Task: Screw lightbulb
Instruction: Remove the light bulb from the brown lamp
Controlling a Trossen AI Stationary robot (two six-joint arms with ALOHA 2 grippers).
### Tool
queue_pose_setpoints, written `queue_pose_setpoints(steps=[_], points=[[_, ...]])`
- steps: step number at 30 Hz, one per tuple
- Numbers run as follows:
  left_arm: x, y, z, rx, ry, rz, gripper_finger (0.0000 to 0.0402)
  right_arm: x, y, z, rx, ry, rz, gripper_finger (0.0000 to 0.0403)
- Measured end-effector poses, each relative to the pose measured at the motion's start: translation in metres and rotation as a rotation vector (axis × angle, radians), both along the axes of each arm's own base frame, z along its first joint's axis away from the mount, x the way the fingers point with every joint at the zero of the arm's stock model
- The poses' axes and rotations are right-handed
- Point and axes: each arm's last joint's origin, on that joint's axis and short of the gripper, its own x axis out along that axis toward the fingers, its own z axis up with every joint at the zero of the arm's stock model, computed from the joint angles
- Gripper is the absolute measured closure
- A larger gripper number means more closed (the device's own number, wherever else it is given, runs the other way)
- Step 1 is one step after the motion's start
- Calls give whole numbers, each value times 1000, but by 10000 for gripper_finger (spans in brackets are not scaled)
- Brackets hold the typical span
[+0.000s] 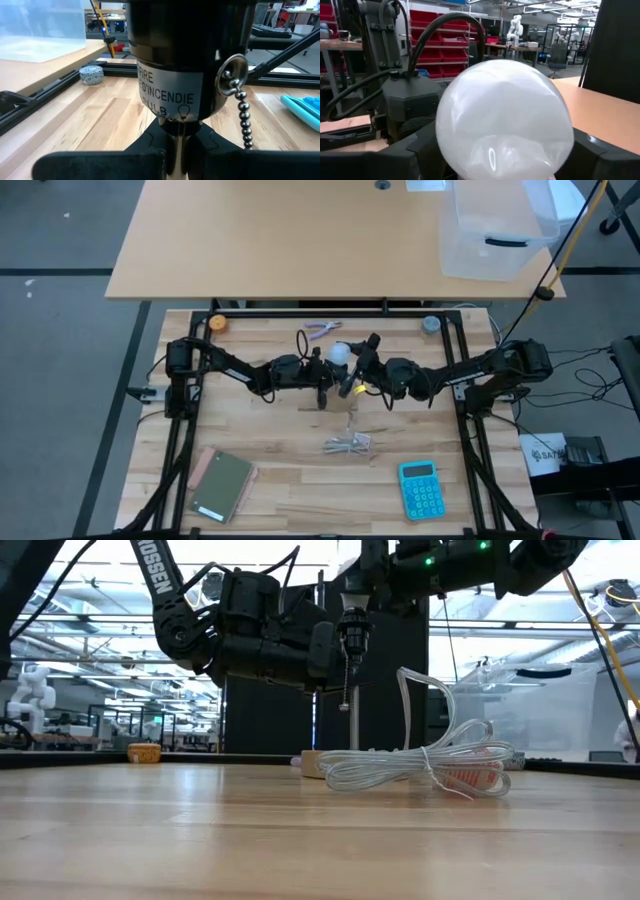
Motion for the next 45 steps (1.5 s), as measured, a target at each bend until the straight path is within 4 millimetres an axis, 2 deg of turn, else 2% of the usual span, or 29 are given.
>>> queue_pose_setpoints(steps=[8, 30, 36, 45], points=[[0, 0, 0, -1, 1, -37, 371, 1, -7, 0, -6, 1, 97, 160], [0, -3, -1, -4, 8, -174, 371, -1, -40, -2, -54, 52, 397, 160], [0, -4, -1, -4, 6, -212, 371, -3, -49, -3, -81, 65, 531, 160], [-1, -5, -1, -9, 4, -274, 371, -5, -53, -5, -74, 78, 641, 160]])
